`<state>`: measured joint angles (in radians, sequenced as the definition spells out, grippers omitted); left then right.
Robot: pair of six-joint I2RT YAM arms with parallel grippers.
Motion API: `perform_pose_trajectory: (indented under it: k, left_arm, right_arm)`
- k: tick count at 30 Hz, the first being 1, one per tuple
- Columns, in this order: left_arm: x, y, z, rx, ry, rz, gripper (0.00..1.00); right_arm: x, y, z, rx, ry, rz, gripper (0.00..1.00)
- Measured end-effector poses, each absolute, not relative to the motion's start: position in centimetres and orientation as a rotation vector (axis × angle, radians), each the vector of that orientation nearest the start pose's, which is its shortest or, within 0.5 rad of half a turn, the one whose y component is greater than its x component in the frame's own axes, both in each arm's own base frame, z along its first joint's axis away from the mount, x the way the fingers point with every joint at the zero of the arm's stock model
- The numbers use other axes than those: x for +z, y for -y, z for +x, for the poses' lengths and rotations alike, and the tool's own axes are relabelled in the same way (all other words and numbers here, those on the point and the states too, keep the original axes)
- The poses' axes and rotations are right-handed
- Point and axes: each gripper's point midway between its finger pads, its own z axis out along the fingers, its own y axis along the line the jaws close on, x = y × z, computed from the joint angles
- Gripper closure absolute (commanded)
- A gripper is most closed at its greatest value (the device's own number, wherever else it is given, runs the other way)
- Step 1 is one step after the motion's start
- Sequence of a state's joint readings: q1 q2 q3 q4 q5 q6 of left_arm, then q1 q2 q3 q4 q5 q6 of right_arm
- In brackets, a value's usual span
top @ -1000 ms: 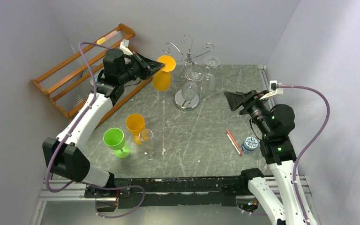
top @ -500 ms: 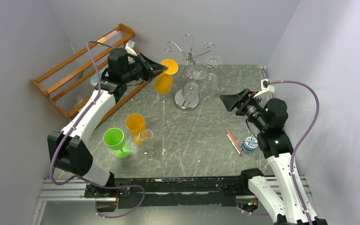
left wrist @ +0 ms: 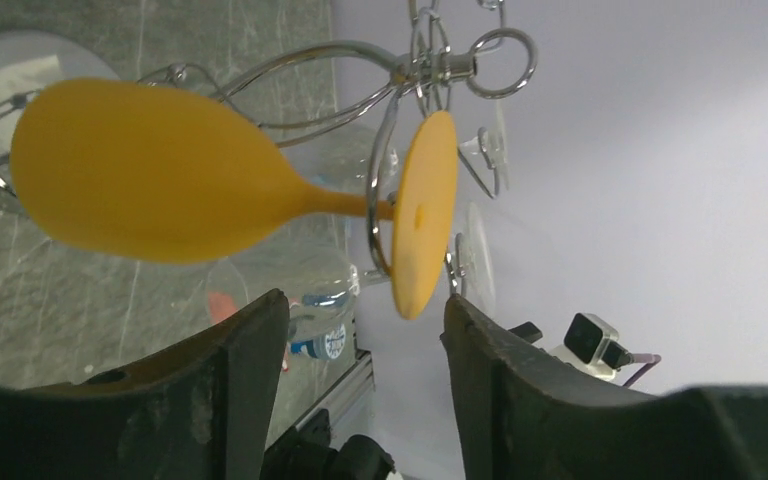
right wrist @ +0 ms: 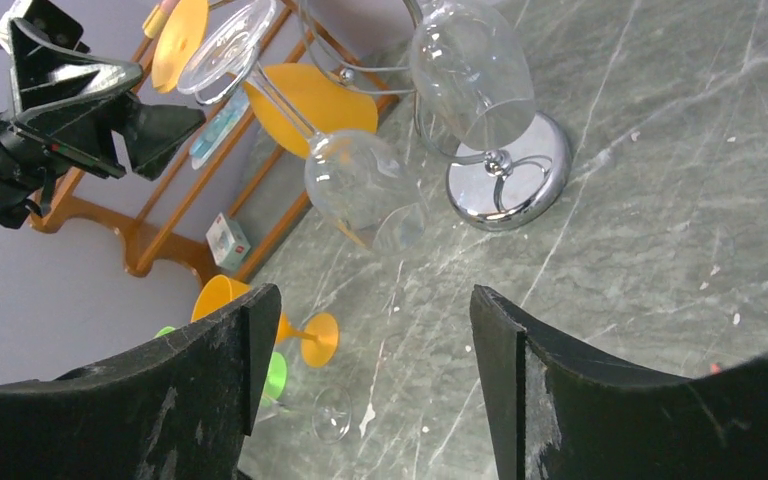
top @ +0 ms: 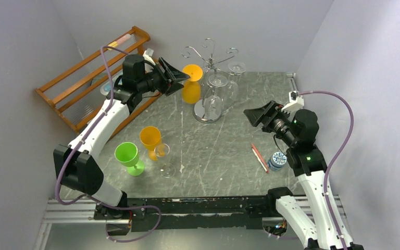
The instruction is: Place the wine glass upside down on the wine glass rack
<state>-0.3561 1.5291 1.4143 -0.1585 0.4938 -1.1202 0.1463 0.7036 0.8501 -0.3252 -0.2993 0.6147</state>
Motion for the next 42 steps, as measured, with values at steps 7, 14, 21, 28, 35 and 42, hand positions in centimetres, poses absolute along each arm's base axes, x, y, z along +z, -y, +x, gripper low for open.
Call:
perform_pose_trajectory:
  k: [7,14,21,28,35,42]
  left_arm:
    - [33.1,24.5,36.6,-1.283,-2.089,-0.363,0.13]
    - [34.7,18.4,31.9,-0.948,-2.024,-0.277,0.17]
    - [30.4,13.8,28.9,-0.610,-2.167,-0.197,0.39]
    - [24.3,12.4,27.9,-0.446,-2.372,-0.158,0.38]
    - [19.8,13.3,27.7,-0.430,-2.513,-0.149,0.43]
    - [17.7,15.2,27.0,-0.412,-2.579,-0.114,0.52]
  right_arm:
    - [29.9,-12.1,26.0,0.836,-1.852,0.186,0.26]
    - [28.8,-14.4,25.3,0.870,-1.933,0.147,0.27]
    - [28.4,-21.0,22.5,0.911,-2.001,-0.009,0.38]
    - [25.9,-23.9,22.1,0.836,-2.074,-0.013,0.39]
    - [24.3,-25.6,21.5,0.785,-2.105,-0.031,0.39]
    - [24.8,-25.8,21.7,0.778,-2.077,0.001,0.39]
